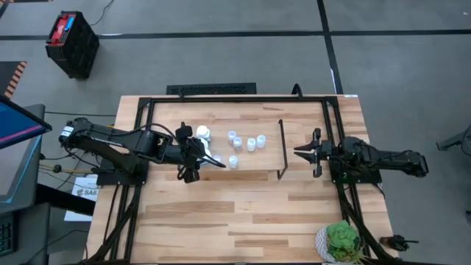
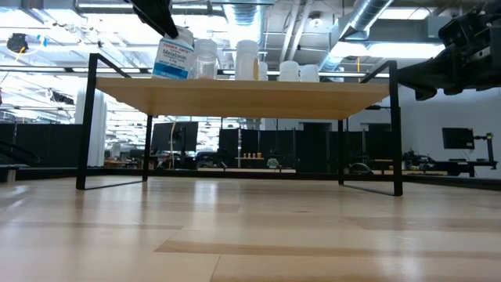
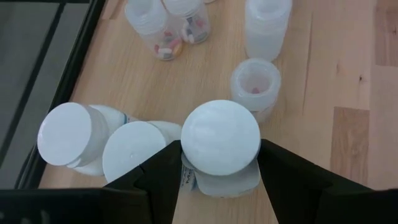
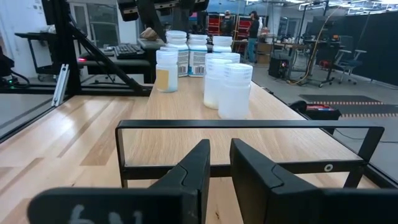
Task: Pick and place medicine bottles onto shelf by color
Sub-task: Put the white blue pill bottle on the shelf, then return to Home Position
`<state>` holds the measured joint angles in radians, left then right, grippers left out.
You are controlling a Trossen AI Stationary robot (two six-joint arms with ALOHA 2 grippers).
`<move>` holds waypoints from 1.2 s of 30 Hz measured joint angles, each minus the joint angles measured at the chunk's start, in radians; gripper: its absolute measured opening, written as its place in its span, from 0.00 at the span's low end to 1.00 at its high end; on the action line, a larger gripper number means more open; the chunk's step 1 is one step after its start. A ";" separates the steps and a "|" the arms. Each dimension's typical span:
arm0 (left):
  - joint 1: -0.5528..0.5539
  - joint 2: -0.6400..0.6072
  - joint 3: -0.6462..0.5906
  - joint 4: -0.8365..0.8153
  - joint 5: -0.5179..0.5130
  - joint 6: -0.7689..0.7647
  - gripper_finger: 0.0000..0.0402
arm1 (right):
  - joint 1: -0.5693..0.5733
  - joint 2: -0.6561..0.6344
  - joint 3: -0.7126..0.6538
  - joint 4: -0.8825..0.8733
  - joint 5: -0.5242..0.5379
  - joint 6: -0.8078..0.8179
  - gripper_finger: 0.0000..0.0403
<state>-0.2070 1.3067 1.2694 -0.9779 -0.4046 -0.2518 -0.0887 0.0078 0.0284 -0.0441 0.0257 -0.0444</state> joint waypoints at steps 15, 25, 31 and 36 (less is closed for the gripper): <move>0.000 0.000 0.000 0.001 -0.001 -0.045 0.51 | 0.000 0.000 0.000 0.000 0.000 0.001 0.21; -0.001 0.000 0.000 0.005 -0.001 -0.023 0.64 | 0.000 0.000 0.000 0.000 0.000 0.001 0.21; -0.004 0.000 0.000 0.018 -0.031 -0.007 0.67 | 0.000 0.000 0.000 0.000 0.000 0.001 0.21; -0.006 0.000 0.000 0.060 -0.058 -0.005 0.67 | 0.000 0.000 0.000 0.000 0.000 0.001 0.21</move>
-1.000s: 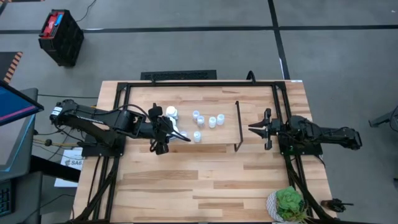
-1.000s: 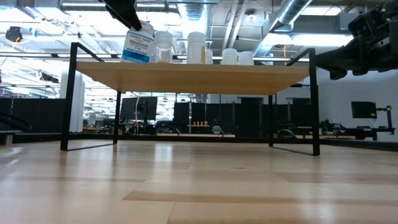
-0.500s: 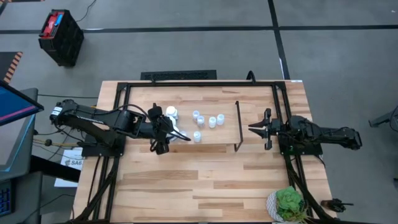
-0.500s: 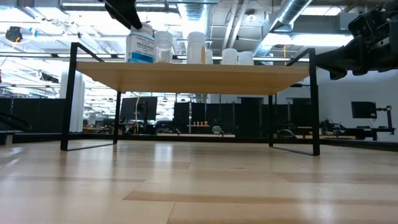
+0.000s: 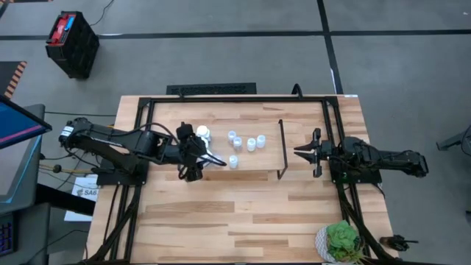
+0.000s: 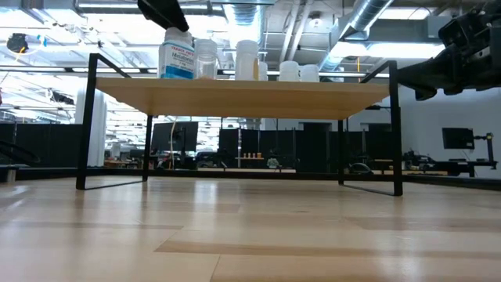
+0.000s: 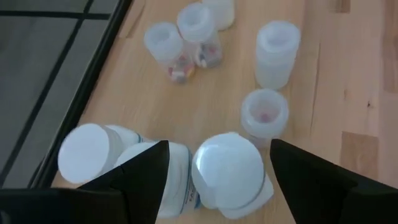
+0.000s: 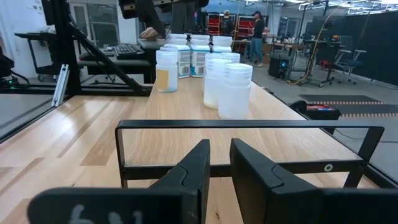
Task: Pick and place medicine bottles onto shelf by color
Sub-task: Return to Home Position
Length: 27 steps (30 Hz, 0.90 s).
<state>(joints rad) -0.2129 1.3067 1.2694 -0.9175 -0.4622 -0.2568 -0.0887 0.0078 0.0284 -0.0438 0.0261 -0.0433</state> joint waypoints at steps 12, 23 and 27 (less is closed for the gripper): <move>-0.069 -0.004 0.045 0.056 -0.083 0.072 0.67 | 0.000 0.000 0.000 0.000 0.000 0.000 0.21; -0.128 -0.118 0.214 -0.152 0.071 0.142 0.66 | 0.000 0.000 0.000 0.000 0.000 0.000 0.21; -0.122 -0.197 0.215 -0.190 0.126 0.100 0.66 | 0.000 0.000 0.000 0.000 0.000 0.000 0.21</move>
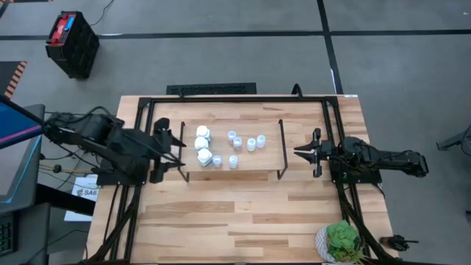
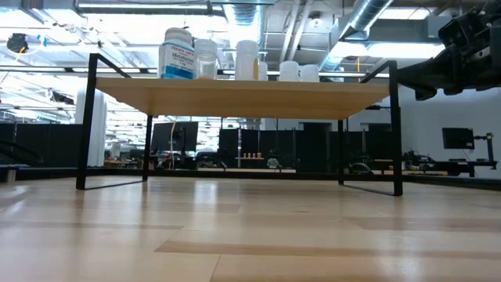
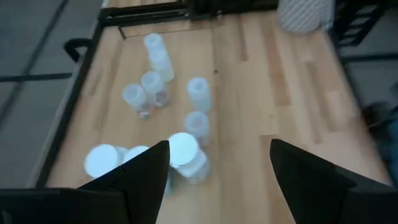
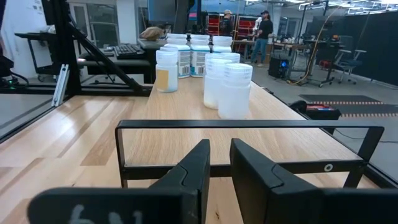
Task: Pick and place medicine bottles onto shelf by color
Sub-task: Return to Home Position
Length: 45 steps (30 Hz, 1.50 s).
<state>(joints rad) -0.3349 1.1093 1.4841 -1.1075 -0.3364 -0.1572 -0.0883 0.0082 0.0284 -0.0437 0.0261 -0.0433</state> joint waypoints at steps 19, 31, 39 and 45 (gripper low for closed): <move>0.058 -0.122 -0.421 0.626 -0.122 0.040 0.66 | 0.000 0.000 0.000 0.000 0.000 0.000 0.21; 0.215 -0.409 -0.483 0.623 0.090 -0.001 0.66 | 0.000 0.000 0.000 0.000 0.000 0.000 0.21; 0.391 -0.532 -0.579 0.624 0.243 -0.025 0.66 | 0.000 0.000 0.000 0.000 0.000 0.000 0.21; 0.393 -0.781 -0.775 0.633 0.217 -0.029 0.66 | 0.000 0.000 0.000 0.000 0.000 0.000 0.21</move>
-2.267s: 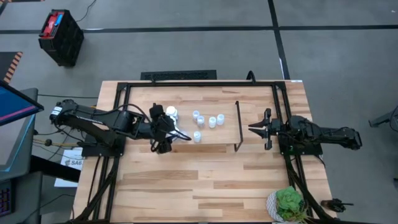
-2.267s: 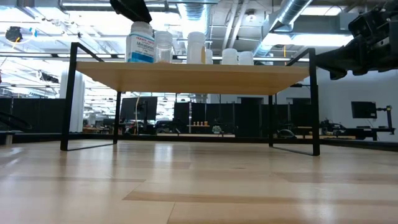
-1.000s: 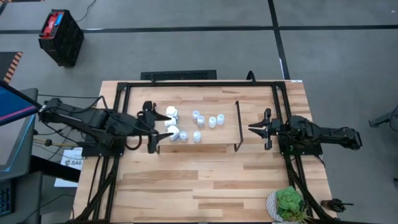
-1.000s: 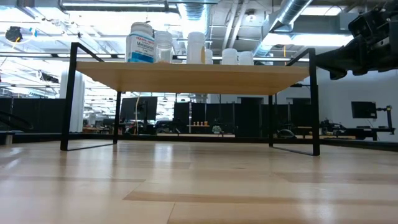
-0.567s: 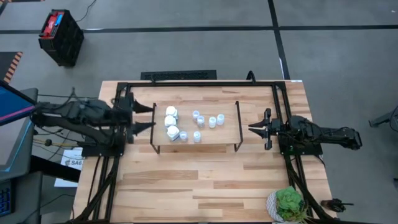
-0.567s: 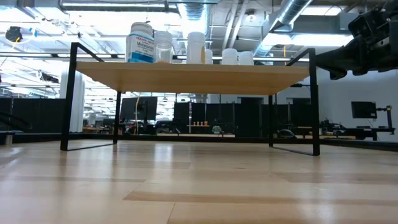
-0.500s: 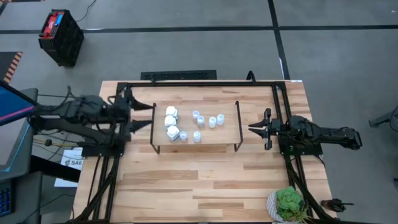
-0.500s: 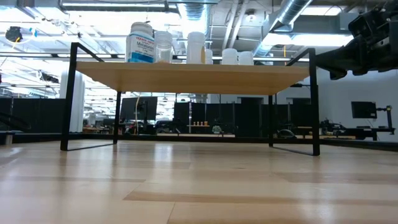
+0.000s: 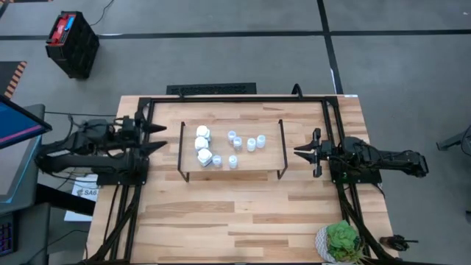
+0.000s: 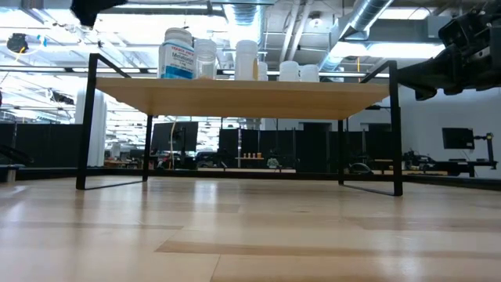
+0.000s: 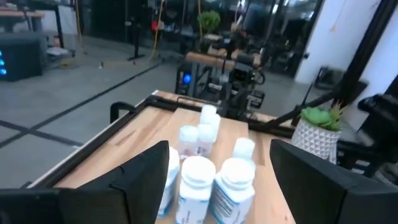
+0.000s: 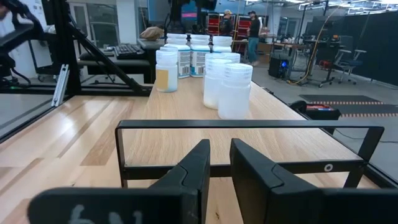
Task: Pick and place medicine bottles onto shelf by color
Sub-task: Return to Home Position
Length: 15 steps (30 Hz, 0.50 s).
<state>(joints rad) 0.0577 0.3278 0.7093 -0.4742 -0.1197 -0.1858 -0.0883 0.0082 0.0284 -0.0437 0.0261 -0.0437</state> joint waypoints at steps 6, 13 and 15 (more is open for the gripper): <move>0.012 -0.180 -0.193 0.087 0.028 -0.014 0.66 | 0.000 0.000 0.000 0.000 0.000 0.000 0.21; 0.008 -0.232 -0.348 0.153 0.032 0.057 0.66 | 0.000 0.000 0.000 0.000 0.000 0.000 0.21; 0.008 -0.252 -0.371 0.172 0.053 0.055 0.66 | 0.000 0.000 0.000 0.000 0.000 0.000 0.21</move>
<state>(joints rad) 0.0662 0.0754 0.3381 -0.3020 -0.0669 -0.1312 -0.0885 0.0082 0.0284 -0.0439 0.0261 -0.0437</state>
